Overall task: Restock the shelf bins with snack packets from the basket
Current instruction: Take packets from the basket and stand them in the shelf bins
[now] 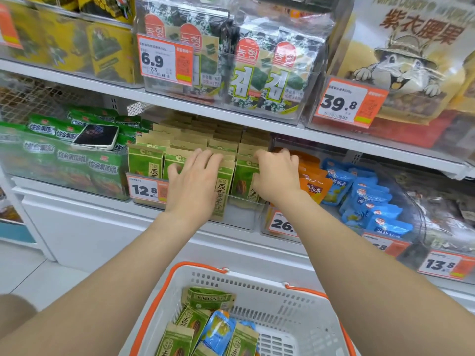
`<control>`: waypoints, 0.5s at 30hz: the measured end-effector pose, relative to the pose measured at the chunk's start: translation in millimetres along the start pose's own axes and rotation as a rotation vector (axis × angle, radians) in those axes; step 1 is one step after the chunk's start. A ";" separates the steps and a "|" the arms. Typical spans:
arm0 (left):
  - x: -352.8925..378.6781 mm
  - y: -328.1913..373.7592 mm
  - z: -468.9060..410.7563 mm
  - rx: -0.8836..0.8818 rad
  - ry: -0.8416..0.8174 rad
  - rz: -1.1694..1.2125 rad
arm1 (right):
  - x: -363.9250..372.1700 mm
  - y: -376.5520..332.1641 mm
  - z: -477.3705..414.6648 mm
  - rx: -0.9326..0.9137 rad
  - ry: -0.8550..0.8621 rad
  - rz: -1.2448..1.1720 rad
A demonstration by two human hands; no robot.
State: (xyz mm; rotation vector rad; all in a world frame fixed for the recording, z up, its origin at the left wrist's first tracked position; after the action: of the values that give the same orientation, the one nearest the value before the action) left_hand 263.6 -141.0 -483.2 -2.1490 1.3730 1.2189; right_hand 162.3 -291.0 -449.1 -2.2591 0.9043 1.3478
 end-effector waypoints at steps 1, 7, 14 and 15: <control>0.3 -0.4 0.1 0.003 0.003 0.005 | 0.2 -1.4 -2.7 0.009 -0.008 -0.007; 2.3 -1.8 0.4 0.000 0.012 0.036 | 3.3 -2.4 -10.9 0.126 -0.033 -0.088; 7.4 1.4 14.3 0.041 0.117 0.146 | 2.9 -1.5 -1.8 0.124 0.112 -0.105; 7.3 2.3 17.9 0.075 0.163 0.158 | 2.9 -1.0 2.1 0.130 0.150 -0.123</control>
State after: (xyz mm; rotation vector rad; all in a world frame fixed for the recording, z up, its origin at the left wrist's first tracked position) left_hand 254.1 -134.9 -499.2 -2.1630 1.6568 1.0459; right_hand 162.6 -290.0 -452.7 -2.2979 0.8592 1.0481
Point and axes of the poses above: each hand's wrist, its own z-axis away from the middle knuckle, its own x-axis out of the palm, y = z × x, the point moved 3 cm from there along -z, towards the middle knuckle, and after that the axes turned 6 degrees about y, right-handed, at the moved point
